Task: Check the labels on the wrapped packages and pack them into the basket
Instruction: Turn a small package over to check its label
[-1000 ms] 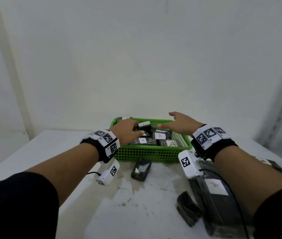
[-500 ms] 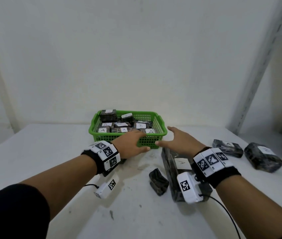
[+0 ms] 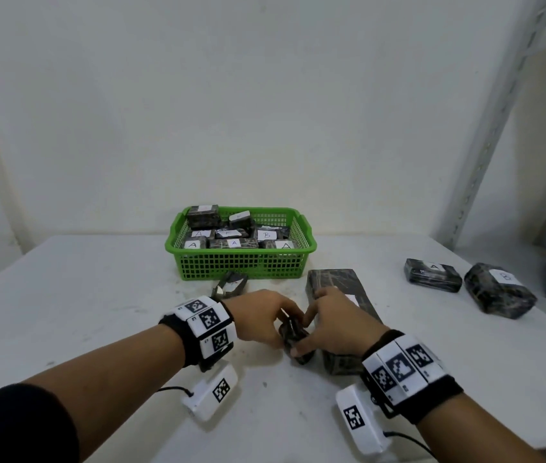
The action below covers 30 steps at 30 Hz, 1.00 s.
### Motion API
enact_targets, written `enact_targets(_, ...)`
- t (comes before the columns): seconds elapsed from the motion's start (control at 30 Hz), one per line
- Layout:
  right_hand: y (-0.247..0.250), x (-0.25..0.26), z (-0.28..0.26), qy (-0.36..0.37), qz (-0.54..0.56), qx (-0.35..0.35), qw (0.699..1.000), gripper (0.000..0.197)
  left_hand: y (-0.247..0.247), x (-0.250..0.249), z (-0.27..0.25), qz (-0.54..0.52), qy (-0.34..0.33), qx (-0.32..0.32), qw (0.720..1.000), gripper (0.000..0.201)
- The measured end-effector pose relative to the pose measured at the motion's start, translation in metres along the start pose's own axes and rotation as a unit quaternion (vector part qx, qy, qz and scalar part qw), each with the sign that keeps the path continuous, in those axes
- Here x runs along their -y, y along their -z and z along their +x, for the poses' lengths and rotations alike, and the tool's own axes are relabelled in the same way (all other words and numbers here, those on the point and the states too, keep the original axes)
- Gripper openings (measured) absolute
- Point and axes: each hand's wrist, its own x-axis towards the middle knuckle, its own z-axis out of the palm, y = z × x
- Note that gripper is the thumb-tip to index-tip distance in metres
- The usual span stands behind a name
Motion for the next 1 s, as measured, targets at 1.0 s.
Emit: enact_targets(1.0, -0.033, 0.074, 0.094, 0.251, 0.323, -0.24, 0.88, 0.033, 0.013, 0.096, -0.052, -0.609, 0.011, -0.299, 0.734, 0.031)
